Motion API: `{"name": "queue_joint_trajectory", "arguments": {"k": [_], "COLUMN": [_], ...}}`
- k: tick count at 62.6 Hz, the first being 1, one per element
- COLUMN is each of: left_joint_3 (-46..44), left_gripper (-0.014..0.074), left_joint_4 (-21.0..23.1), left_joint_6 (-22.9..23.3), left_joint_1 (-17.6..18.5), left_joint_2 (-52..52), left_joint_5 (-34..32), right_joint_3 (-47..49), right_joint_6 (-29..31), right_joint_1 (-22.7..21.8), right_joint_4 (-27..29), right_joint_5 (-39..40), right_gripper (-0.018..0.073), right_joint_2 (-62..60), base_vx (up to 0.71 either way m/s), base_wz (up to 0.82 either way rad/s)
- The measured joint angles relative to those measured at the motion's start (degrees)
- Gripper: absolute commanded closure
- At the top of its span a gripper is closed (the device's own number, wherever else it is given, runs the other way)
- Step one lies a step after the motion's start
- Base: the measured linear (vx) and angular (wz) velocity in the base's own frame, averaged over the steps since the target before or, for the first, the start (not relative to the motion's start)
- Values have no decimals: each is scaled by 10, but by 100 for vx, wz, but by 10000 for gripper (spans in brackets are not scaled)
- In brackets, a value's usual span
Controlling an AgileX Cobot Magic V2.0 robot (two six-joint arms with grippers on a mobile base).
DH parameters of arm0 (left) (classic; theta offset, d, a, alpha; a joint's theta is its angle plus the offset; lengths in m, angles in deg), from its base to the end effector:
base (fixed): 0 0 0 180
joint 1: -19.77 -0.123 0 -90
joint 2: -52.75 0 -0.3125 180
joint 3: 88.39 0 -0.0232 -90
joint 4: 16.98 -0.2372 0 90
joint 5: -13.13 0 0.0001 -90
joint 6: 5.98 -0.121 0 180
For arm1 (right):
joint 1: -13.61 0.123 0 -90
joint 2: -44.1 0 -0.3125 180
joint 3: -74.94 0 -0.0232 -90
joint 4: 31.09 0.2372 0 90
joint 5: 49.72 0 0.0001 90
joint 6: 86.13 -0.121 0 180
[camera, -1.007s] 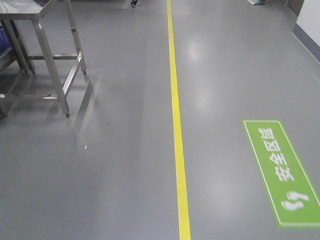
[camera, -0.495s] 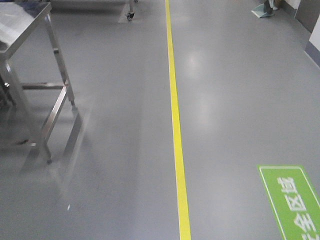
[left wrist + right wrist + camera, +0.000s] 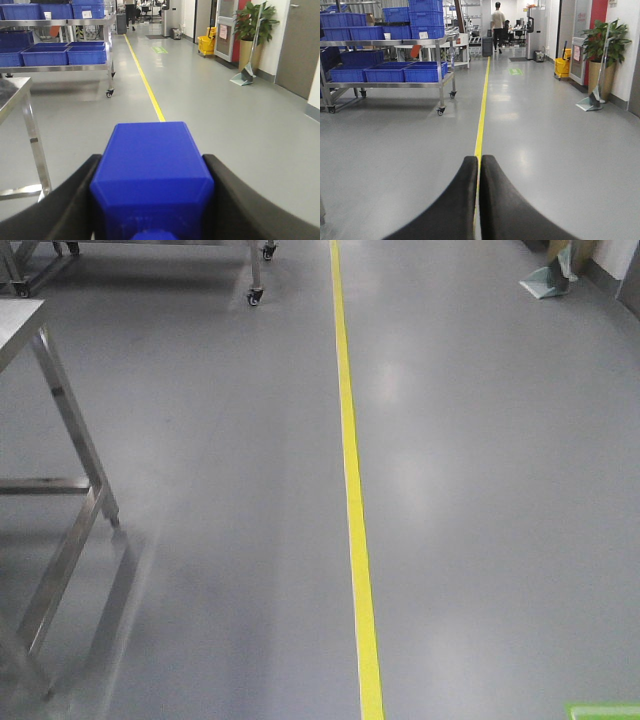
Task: Pour parts from conveyor to right shelf
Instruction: 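Drive along the yellow floor line carrying the block in the left gripper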
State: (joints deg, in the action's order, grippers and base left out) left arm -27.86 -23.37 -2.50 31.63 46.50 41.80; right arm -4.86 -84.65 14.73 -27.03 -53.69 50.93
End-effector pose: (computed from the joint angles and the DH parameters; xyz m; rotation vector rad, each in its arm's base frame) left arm 0.0194 0.0025 0.2606 0.1624 1.6559 -0.0843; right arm 0.0461 0.0015 0.1959 0.0162 1.5813 0.0543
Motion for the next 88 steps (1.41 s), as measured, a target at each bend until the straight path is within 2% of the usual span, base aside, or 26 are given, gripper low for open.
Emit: {"name": "queue_joint_trajectory", "arguments": {"k": [88], "left_joint_3": [0], "left_gripper": [603], "left_joint_4": [0], "left_joint_6": [0], "left_joint_1": [0], "left_joint_2": [0], "left_joint_5": [0], "right_joint_3": [0], "right_joint_6": [0], "right_joint_1": [0], "right_joint_4": [0], "right_joint_5": [0], "right_gripper": [568], "right_joint_2": [0], "base_vx": [86], "base_wz": [0]}}
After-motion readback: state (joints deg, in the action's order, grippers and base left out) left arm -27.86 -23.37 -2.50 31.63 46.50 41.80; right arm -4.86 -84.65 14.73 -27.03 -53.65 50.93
